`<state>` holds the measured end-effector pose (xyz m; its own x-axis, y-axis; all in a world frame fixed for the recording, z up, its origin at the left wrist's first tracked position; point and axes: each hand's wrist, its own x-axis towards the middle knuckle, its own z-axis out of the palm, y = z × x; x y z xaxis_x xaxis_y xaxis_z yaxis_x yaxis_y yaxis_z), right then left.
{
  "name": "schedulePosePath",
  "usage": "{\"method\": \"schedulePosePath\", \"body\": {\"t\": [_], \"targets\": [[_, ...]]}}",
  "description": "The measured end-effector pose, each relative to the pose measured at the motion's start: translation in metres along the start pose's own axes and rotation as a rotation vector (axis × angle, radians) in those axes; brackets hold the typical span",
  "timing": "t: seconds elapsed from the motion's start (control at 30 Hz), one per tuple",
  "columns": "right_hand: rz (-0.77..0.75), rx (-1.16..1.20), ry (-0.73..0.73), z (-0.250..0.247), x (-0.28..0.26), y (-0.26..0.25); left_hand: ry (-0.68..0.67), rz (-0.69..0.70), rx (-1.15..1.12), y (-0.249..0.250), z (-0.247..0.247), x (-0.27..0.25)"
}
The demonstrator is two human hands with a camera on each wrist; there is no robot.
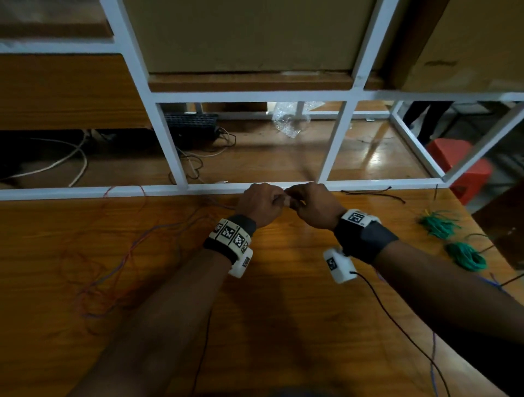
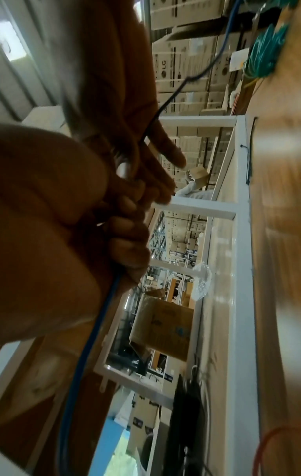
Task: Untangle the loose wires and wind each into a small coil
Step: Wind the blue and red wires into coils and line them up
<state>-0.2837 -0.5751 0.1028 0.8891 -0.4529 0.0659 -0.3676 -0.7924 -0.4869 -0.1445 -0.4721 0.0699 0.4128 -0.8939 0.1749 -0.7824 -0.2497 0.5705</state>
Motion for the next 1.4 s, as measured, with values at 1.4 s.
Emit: {"method": "schedulePosePath", "body": {"t": [1.4], "targets": [[-0.211,-0.347,0.029,0.018,0.059,-0.095,0.159,-0.082,0.144,-0.084,-0.112,-0.040]]}}
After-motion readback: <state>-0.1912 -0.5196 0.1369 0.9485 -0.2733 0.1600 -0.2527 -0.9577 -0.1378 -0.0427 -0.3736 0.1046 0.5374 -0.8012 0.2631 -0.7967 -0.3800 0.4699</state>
